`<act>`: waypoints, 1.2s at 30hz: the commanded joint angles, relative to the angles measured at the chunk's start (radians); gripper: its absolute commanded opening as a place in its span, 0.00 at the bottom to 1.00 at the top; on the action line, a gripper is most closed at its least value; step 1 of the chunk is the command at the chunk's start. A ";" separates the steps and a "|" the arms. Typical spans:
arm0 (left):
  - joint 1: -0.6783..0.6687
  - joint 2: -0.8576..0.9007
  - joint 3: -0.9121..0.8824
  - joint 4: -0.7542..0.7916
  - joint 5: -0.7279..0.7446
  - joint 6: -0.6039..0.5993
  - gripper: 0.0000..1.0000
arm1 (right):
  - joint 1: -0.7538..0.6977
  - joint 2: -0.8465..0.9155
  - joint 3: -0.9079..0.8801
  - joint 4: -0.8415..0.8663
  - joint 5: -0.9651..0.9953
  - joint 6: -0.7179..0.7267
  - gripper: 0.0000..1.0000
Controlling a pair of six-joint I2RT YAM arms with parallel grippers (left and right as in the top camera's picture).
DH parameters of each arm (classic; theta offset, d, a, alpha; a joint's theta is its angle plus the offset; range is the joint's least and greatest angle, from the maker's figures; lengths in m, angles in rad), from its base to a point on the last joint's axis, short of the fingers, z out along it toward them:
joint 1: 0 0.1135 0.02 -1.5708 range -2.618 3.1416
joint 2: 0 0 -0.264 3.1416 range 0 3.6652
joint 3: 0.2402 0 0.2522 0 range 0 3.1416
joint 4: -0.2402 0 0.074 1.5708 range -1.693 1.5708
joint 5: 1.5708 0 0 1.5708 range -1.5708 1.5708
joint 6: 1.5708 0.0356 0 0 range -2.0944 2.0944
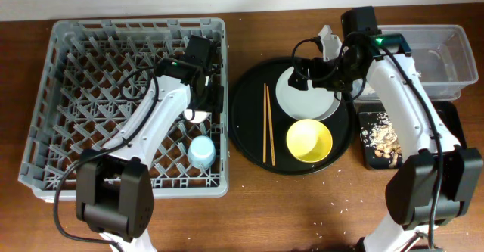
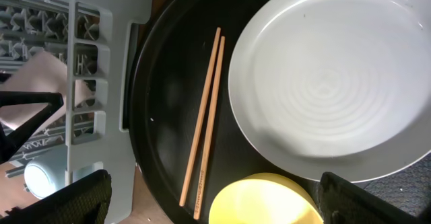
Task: Sort waste into correct bins and load items into the dishwasher rack
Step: 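Lower the pink cup into the rack with the left gripper and release, then reach the left gripper to the yellow bowl and grasp its rim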
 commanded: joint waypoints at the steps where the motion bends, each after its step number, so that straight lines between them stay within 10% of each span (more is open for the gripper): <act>1: 0.001 0.011 0.002 -0.002 0.031 0.008 0.82 | 0.000 -0.003 0.007 -0.004 0.010 -0.011 0.99; 36: -0.321 0.163 0.220 0.067 0.310 -0.123 0.73 | -0.164 -0.235 0.027 -0.108 0.138 0.046 0.87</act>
